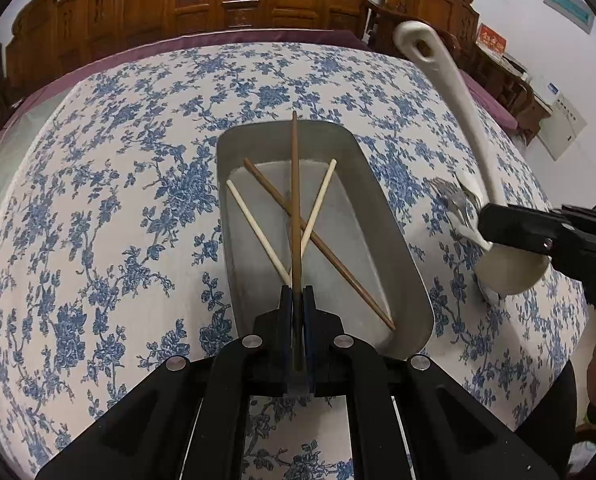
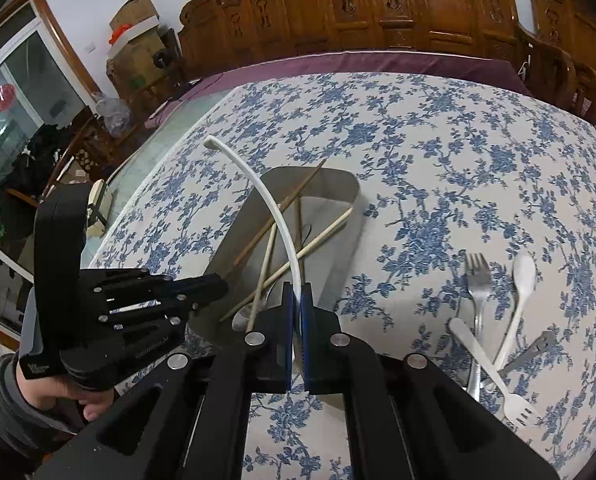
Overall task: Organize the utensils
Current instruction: 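Carry the wooden chopstick into the grey tray and open the left gripper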
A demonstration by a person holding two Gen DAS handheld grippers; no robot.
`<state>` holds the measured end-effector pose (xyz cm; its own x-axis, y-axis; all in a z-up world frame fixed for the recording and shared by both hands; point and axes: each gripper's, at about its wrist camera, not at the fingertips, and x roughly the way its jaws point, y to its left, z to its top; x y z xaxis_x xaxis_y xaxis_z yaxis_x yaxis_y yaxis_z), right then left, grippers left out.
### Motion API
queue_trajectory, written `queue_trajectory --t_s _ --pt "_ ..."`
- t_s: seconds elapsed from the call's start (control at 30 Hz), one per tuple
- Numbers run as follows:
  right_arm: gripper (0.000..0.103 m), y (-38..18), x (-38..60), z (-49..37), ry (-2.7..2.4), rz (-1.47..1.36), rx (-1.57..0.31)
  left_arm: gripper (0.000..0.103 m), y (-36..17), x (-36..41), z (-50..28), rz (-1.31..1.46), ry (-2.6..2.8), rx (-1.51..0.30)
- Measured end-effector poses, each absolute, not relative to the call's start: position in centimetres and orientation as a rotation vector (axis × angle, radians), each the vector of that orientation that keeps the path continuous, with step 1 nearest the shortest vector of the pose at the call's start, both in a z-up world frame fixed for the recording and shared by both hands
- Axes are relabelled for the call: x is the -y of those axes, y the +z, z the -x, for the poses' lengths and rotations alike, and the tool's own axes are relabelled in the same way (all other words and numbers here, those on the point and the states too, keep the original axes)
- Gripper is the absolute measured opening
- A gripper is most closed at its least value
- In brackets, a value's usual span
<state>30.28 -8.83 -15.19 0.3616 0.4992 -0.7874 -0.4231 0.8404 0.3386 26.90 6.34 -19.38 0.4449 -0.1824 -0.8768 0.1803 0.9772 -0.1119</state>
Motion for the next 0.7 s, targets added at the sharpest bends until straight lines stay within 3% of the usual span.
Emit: queue_trajectory --t_s 0.37,0.7 --pt "0.004 -16.5 7.4 -30.6 0.596 -0.097 -1.075 0.004 -18.7 -7.7 -26.3 0.021 -0.228 -1.078" --pt "0.005 -17.4 4.7 -32.4 0.598 -0.187 -1.099 0.013 -15.7 -10.8 -26.2 0.041 -0.168 -1.002"
